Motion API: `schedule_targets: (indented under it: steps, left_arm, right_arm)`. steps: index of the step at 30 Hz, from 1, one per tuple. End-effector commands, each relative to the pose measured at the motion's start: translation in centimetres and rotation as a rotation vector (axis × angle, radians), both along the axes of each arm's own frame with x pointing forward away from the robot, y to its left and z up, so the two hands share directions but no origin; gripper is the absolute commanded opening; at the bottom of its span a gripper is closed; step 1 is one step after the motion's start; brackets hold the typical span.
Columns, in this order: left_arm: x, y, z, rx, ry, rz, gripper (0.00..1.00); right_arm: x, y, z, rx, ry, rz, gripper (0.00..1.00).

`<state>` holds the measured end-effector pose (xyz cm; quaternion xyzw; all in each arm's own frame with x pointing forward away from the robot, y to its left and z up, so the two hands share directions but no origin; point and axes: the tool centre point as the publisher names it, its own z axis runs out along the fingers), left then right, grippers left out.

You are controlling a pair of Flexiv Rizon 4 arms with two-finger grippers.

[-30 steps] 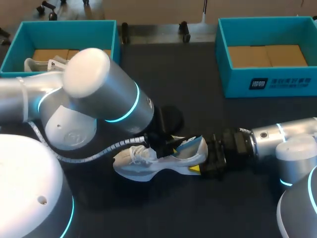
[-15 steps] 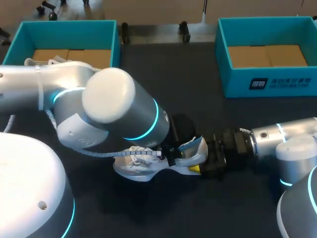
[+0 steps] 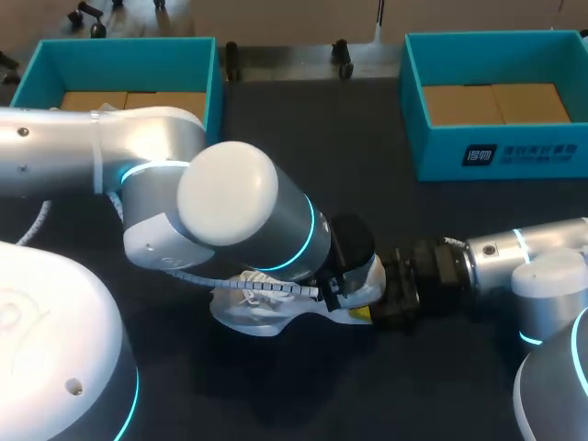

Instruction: Take the shoe out of the shoebox, open the shoe tongue, remove and reinsert the insole, then place the shoe into the shoebox

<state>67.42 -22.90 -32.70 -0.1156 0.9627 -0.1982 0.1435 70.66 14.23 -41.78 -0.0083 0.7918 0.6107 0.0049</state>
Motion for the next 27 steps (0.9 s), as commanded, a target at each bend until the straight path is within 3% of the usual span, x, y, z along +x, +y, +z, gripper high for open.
schedule_targets:
  steps: [1,8,11,13,18,27]
  left_arm:
    - [-0.7,0.9,0.8,-0.02,-0.016,-0.004,0.0]
    - [-1.8,1.2,1.9,-0.044,-0.063,-0.004,0.0]
    - [-2.4,1.4,2.1,-0.056,-0.075,-0.007,0.36]
    - [-2.6,1.5,2.2,-0.061,-0.09,-0.003,0.44]
    - [-2.8,2.0,2.2,-0.076,-0.101,0.0,0.46]
    - [-2.2,1.1,1.3,-0.064,-0.111,0.019,0.4]
  right_arm:
    - [-0.1,0.1,0.0,-0.005,0.0,-0.002,0.0]
    - [-0.1,0.1,0.0,-0.005,0.0,-0.002,0.0]
    - [-0.1,0.1,0.0,-0.005,0.0,-0.002,0.0]
    - [-0.1,0.1,0.0,-0.005,0.0,-0.002,0.0]
    - [-0.1,0.1,0.0,-0.005,0.0,-0.002,0.0]
    - [-0.1,0.1,0.0,-0.005,0.0,-0.002,0.0]
